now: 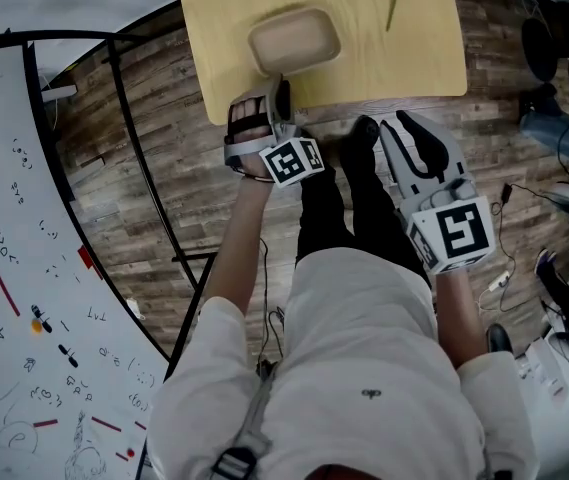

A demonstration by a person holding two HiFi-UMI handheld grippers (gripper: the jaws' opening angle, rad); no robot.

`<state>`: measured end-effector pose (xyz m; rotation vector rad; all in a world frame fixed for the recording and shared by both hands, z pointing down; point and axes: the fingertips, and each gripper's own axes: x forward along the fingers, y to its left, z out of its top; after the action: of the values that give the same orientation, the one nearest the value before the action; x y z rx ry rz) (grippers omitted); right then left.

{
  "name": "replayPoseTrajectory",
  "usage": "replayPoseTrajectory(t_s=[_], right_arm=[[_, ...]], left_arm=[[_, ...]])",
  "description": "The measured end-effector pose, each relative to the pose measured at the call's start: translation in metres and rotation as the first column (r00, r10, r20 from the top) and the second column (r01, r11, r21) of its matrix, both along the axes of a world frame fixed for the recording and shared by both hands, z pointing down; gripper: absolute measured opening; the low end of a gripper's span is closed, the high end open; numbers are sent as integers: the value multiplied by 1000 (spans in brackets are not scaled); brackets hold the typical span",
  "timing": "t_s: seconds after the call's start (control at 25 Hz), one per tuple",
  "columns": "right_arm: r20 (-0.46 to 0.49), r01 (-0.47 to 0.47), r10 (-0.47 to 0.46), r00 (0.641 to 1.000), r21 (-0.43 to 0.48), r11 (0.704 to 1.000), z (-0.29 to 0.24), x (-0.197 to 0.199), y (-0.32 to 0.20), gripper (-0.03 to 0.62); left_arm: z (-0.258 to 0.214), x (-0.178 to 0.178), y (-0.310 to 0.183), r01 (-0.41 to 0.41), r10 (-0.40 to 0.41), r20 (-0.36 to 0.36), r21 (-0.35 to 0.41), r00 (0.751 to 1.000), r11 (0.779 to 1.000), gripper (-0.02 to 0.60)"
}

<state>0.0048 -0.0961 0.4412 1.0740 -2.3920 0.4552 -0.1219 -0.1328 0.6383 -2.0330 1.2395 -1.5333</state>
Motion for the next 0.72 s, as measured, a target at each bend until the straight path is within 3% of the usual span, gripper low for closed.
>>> replayPoseTrajectory(t_s=[0.72], right_arm=[[5,13,-13,1000,0,1000,-2,-9,-2,95]], left_arm=[[0,0,-4,-3,3,2,-9,1000,1000,81]])
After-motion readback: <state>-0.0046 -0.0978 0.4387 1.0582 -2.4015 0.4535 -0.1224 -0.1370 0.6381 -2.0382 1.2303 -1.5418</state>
